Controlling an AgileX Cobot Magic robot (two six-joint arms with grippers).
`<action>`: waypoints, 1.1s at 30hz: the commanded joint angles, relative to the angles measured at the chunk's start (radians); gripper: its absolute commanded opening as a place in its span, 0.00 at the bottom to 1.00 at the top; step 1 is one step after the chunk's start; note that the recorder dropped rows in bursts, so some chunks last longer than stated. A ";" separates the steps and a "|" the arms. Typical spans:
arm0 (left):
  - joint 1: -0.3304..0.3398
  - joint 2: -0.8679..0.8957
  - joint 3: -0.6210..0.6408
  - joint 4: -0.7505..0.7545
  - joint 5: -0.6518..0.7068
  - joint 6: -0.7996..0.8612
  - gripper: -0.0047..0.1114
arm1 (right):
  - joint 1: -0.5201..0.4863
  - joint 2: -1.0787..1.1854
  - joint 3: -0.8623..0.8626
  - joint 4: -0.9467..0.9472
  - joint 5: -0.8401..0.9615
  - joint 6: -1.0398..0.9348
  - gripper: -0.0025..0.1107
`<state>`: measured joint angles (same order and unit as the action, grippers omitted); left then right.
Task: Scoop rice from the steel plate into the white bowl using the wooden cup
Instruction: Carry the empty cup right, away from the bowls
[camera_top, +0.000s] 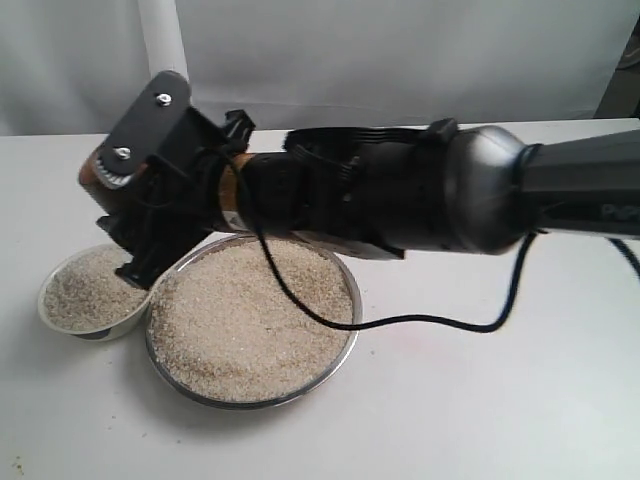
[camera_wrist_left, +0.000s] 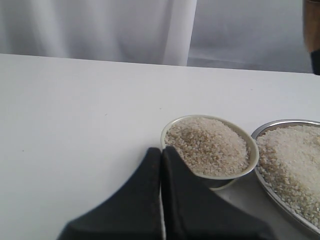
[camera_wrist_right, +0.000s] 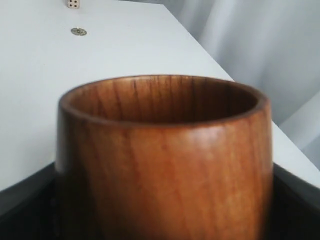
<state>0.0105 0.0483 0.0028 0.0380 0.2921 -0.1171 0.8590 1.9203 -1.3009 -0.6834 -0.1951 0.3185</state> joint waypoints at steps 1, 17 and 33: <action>0.001 0.001 -0.003 -0.005 -0.007 -0.004 0.04 | -0.082 -0.110 0.133 0.033 -0.092 -0.062 0.02; 0.001 0.001 -0.003 -0.005 -0.007 -0.005 0.04 | -0.463 -0.406 0.599 0.263 -0.420 -0.096 0.02; 0.001 0.001 -0.003 -0.005 -0.007 -0.005 0.04 | -0.523 -0.376 0.823 0.536 -0.506 -0.265 0.02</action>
<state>0.0105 0.0483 0.0028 0.0380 0.2921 -0.1171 0.3440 1.5216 -0.4863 -0.1643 -0.6630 0.0653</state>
